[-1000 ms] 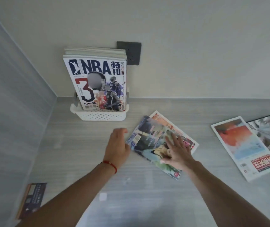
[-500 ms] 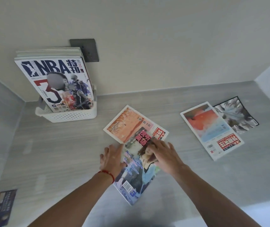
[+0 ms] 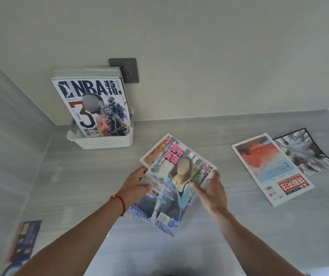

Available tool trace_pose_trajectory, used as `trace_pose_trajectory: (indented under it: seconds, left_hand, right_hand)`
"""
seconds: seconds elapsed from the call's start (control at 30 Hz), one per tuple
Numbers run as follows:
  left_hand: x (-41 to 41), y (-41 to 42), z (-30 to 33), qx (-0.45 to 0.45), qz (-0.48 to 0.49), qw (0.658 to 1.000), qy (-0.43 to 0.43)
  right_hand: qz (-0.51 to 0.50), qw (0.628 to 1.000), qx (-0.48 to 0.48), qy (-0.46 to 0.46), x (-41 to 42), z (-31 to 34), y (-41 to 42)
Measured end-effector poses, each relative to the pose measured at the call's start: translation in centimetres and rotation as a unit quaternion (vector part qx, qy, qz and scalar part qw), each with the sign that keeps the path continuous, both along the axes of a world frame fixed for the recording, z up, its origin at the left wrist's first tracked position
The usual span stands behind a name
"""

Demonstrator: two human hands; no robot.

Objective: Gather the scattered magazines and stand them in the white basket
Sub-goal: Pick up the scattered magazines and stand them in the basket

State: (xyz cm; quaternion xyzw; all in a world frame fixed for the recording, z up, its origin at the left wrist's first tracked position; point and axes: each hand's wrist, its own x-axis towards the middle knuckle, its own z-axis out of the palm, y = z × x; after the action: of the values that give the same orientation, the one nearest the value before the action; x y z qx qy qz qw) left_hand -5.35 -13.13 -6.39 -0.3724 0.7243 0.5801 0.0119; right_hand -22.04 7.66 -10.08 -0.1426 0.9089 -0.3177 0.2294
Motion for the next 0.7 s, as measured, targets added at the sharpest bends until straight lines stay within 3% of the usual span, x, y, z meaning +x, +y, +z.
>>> trace_pose_trajectory:
  seconds: [0.1, 0.17, 0.33, 0.47, 0.6, 0.7]
  left_hand:
    - [1.7, -2.3, 1.0, 0.045, 0.081, 0.995, 0.024]
    - [2.7, -4.2, 1.6, 0.068, 0.132, 0.988, 0.038]
    - [4.5, -11.1, 4.2, 0.093, 0.183, 0.973, 0.110]
    - [4.8, -18.1, 7.3, -0.043, 0.202, 0.961, 0.186]
    - [4.9, -24.6, 9.2, -0.173, 0.197, 0.946, 0.189]
    - [4.8, -28.4, 8.9, -0.223, 0.204, 0.939, 0.163]
  right_hand:
    - [-0.040, 0.981, -0.100, -0.159, 0.6, 1.8, -3.7]
    - [-0.003, 0.974, -0.140, -0.180, 0.6, 3.0, -6.4]
    - [0.066, 0.969, -0.212, -0.108, 0.1, 8.2, -14.5]
    - [0.069, 0.962, -0.264, -0.022, 0.0, 12.4, -22.0]
    - [0.088, 0.955, -0.275, 0.066, 0.2, 15.0, -28.3]
    - [0.089, 0.955, -0.263, 0.101, 0.2, 15.1, -31.6]
